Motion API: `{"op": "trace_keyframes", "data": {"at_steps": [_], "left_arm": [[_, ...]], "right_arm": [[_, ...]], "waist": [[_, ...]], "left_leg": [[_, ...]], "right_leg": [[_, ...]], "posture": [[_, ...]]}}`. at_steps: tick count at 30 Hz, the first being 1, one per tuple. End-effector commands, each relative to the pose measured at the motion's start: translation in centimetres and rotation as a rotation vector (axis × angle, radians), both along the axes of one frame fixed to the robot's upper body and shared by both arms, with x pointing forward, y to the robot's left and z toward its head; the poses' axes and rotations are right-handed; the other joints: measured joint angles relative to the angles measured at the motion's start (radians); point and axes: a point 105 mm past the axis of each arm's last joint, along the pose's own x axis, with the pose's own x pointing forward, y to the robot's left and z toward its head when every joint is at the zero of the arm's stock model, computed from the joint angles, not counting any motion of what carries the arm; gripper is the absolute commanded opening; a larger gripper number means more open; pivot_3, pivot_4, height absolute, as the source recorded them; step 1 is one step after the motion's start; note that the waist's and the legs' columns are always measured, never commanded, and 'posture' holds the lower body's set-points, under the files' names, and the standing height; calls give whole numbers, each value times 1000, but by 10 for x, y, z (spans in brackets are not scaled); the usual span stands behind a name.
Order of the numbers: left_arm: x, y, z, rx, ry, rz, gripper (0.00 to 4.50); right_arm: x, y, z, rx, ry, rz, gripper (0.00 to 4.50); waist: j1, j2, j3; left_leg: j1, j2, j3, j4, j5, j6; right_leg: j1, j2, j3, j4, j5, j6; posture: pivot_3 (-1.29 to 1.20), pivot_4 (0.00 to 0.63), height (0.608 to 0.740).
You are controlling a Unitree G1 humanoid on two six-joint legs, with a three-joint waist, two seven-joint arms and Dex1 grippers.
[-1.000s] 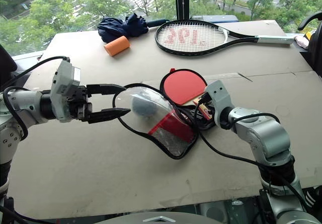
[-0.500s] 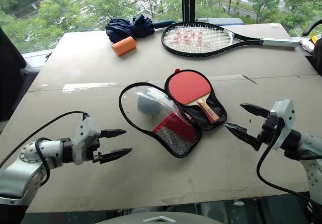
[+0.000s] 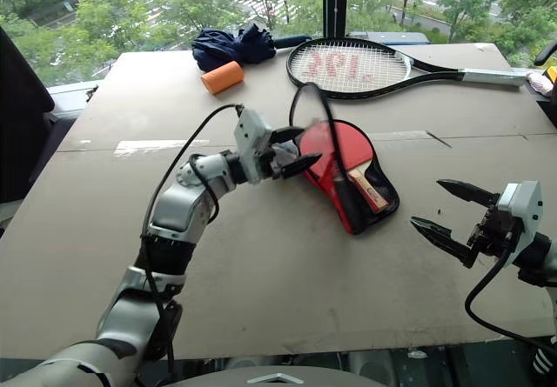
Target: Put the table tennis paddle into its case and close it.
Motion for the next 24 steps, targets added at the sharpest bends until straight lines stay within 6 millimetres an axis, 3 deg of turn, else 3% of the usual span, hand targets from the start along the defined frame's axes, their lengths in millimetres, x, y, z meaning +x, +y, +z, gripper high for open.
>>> {"op": "trace_keyframes", "data": {"at_steps": [1, 8, 13, 18, 22, 24], "left_arm": [[-4, 3, 17, -20, -55, -11, 3814], [-17, 24, 3, 40, -43, -21, 3814], [-67, 53, -6, 169, 41, -195, 3814], [-87, 73, 5, 277, 34, -216, 3814], [-97, 93, 15, 380, 20, -196, 3814], [-97, 99, 18, 403, 8, -175, 3814]], "right_arm": [[-5, -3, 14, 6, -57, -29, 4471], [3, 0, 15, 55, -49, -69, 4471], [50, 23, 7, 50, 70, -126, 4471], [85, 43, 2, -41, 113, -182, 4471], [111, 52, -15, -13, 332, -243, 4471], [124, 47, -21, 25, 413, -308, 4471]], "waist": [[-9, 1, -1], [-21, 1, 0], [-42, 2, -1], [-23, 2, 0], [-22, 1, 0], [-24, 1, 0]], "left_leg": [[0, 0, 1, -1, 0, 0], [3, 1, 0, -1, 1, -1], [2, 2, 1, -2, 1, -1], [1, 1, -2, -3, 1, -2], [1, 0, -2, -2, 1, -2], [1, 0, -2, -3, 1, -2]], "right_leg": [[-1, 0, 1, 0, 0, 0], [-1, 1, 3, 2, 0, 0], [-2, 1, 4, 1, 0, 0], [-2, 1, 2, 0, 0, -1], [-2, 0, 1, 0, 0, -1], [-2, 0, 1, 0, 0, -1]], "posture": [[0, 150, 740], [0, 150, 740], [0, 150, 740], [0, 150, 740], [0, 150, 740], [0, 150, 740]]}}
